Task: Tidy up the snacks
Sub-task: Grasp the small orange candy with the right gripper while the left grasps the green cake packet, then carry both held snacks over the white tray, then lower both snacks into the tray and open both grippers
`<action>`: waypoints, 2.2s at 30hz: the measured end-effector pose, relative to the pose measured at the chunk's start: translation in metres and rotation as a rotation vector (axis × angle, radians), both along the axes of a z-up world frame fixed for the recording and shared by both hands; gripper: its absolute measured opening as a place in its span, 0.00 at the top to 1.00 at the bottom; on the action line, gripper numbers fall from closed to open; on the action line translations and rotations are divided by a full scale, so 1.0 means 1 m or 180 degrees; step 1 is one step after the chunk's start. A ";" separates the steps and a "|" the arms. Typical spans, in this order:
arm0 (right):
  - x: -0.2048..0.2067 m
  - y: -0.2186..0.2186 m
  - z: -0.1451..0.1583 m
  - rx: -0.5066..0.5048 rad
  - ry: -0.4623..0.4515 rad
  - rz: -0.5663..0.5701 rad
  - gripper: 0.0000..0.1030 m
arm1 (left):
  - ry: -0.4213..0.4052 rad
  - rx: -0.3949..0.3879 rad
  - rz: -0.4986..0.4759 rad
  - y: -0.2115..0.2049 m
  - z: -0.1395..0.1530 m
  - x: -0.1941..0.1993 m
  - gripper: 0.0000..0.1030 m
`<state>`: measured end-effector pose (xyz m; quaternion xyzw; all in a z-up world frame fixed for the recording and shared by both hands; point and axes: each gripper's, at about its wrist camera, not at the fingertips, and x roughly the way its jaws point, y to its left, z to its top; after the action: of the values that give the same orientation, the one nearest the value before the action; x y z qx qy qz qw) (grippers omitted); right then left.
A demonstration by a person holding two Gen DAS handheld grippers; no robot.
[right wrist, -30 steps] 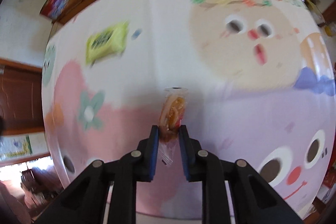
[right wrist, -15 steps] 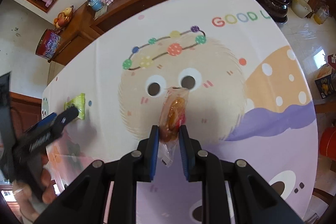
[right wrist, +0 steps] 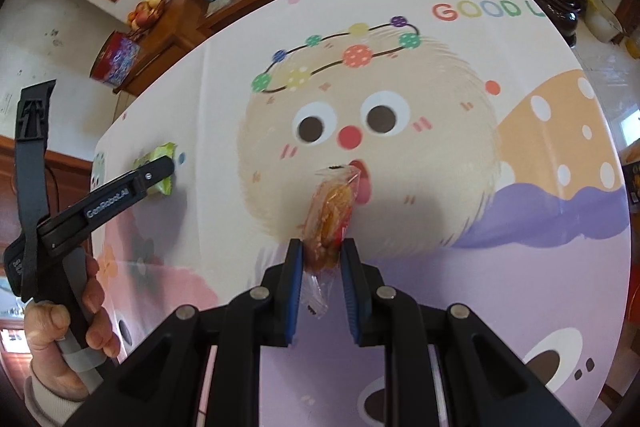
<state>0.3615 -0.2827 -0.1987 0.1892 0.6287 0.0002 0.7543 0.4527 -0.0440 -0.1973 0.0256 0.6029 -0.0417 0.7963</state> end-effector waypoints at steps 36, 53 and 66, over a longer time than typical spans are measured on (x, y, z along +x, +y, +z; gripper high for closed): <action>-0.356 0.125 0.227 -0.0137 -0.2067 0.1105 0.81 | -0.1368 -0.0625 -0.0104 0.088 0.217 -0.428 0.51; -0.360 0.117 0.154 -0.0415 -0.1619 0.0996 0.81 | -0.1051 -0.0533 -0.0017 0.071 0.144 -0.432 0.50; -0.346 0.121 0.138 -0.0444 -0.1461 0.0987 0.81 | -0.0972 -0.0481 -0.0020 0.070 0.131 -0.426 0.50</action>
<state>0.0152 -0.1620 -0.0604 0.0335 0.4615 0.1151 0.8790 0.0271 0.0256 -0.0665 -0.0265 0.4699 -0.0850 0.8782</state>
